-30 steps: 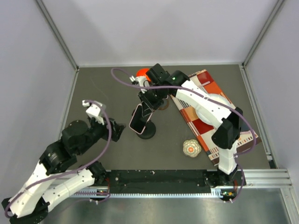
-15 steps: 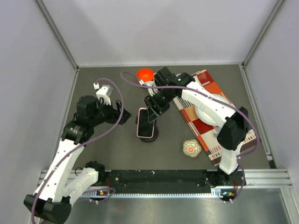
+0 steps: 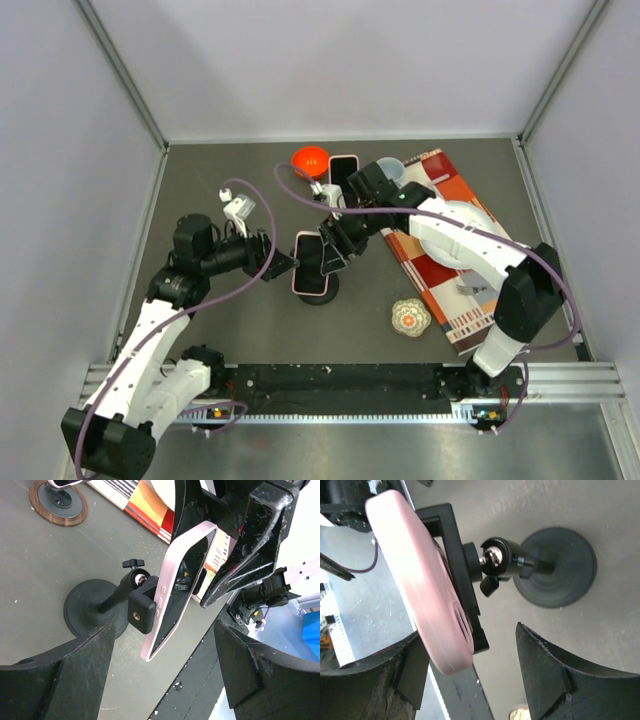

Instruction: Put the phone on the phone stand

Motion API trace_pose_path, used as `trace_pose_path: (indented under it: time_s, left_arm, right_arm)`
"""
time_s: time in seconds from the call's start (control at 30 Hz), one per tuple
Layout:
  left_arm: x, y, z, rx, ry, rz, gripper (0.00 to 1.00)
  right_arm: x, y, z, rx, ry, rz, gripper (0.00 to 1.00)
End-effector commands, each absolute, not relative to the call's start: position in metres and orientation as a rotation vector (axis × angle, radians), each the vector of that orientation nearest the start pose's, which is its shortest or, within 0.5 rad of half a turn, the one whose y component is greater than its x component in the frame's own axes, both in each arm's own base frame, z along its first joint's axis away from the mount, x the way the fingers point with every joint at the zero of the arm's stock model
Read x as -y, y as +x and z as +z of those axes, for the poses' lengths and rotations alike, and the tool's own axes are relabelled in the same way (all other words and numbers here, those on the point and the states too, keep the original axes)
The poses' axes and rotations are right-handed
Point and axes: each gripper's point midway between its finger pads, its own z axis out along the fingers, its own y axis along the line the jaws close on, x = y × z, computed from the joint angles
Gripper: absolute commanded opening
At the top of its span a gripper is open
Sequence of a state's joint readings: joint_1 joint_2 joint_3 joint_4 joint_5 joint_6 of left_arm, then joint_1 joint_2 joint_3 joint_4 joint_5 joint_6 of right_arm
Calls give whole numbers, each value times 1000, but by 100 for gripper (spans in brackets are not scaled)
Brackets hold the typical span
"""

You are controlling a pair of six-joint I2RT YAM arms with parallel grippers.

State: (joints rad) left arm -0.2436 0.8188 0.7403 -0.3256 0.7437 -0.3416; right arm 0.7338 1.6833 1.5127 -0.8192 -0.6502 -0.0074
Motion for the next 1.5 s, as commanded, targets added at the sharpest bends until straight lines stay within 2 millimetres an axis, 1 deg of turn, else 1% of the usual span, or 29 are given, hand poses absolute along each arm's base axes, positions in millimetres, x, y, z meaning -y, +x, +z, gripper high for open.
trace_pose_path:
  time_s: [0.0,0.03,0.07,0.1,0.13,0.17,0.23,0.27,0.3,0.33,0.37,0.43,0.63,0.8,0.87,0.9,1.0,1.07,1.1,1.13,1.17,1.23,1.27,1.3,1.33,1.37,1.4,1.43,1.47]
  left_arm:
    - [191,224,243,-1921,480,-1110,83]
    - [192,225,242,-1922,495,-1115,82]
    - [192,229,242,-1920,499,-1101,82]
    - [192,232,238,-1936,499,-1101,80]
    - [194,232,239,-1935,509,-1114,79]
    - [195,233,239,-1933,512,-1121,77]
    - [196,236,235,-1939,515,-1126,73]
    - [197,237,235,-1929,526,-1122,72]
    - [197,238,234,-1924,534,-1124,69]
    - [198,237,235,-1914,545,-1127,63]
    - [200,237,238,-1888,564,-1137,60]
    - [201,238,235,-1879,568,-1144,58]
    - [207,238,227,-1905,593,-1211,60]
    - [208,238,222,-1922,599,-1230,55]
    - [207,237,220,-1929,596,-1220,52]
    - [207,237,219,-1929,594,-1217,46]
    - [207,237,219,-1927,592,-1218,42]
    - [207,237,217,-1933,585,-1213,34]
    - [206,237,216,-1933,585,-1213,30]
    - [205,239,214,-1940,574,-1199,19]
    - [205,239,214,-1939,570,-1190,15]
    - [203,241,211,-1950,546,-1162,6]
    - [202,243,210,-1962,523,-1116,2]
    - [199,247,207,-1979,499,-1066,0]
    - [197,248,207,-1982,476,-1008,0]
    - [195,253,201,-2001,440,-914,0]
    - [193,254,195,-2017,407,-867,0]
    - [193,254,194,-2024,367,-845,0]
    - [191,258,190,-2029,327,-781,0]
  right_arm:
    - [-353,223,227,-2028,-1205,1202,66]
    - [-353,222,232,-2023,-1176,1216,66]
    - [-352,220,225,-2025,-1170,1224,65]
    - [-356,224,231,-1967,-1161,1233,65]
    - [-356,224,233,-1956,-1134,1248,64]
    - [-353,222,230,-1955,-1116,1262,63]
    - [-354,226,235,-1921,-1087,1287,60]
    - [-352,223,231,-1923,-1086,1299,60]
    - [-351,223,231,-1915,-1085,1300,59]
    - [-351,224,233,-1889,-1088,1302,58]
    - [-351,220,230,-1884,-1097,1318,57]
    - [-351,219,232,-1859,-1108,1332,56]
    - [-350,219,230,-1830,-1094,1361,58]
    - [-351,219,230,-1804,-1086,1391,55]
    - [-351,219,229,-1809,-1081,1398,51]
    - [-352,219,228,-1808,-1083,1400,48]
    - [-354,218,226,-1817,-1080,1419,34]
    - [-355,218,225,-1820,-1071,1432,26]
    - [-357,219,231,-1785,-1064,1444,14]
    - [-358,219,230,-1783,-1053,1455,4]
    - [-359,221,228,-1788,-1038,1459,0]
    - [-360,222,227,-1793,-1013,1477,0]
    - [-361,222,225,-1796,-1003,1477,0]
    - [-362,226,226,-1790,-969,1459,0]
    - [-361,226,222,-1800,-954,1454,0]
    - [-362,226,225,-1785,-946,1447,0]
    - [-364,226,225,-1785,-932,1430,0]
    - [-365,225,226,-1763,-932,1423,0]
    - [-366,224,228,-1758,-920,1417,0]
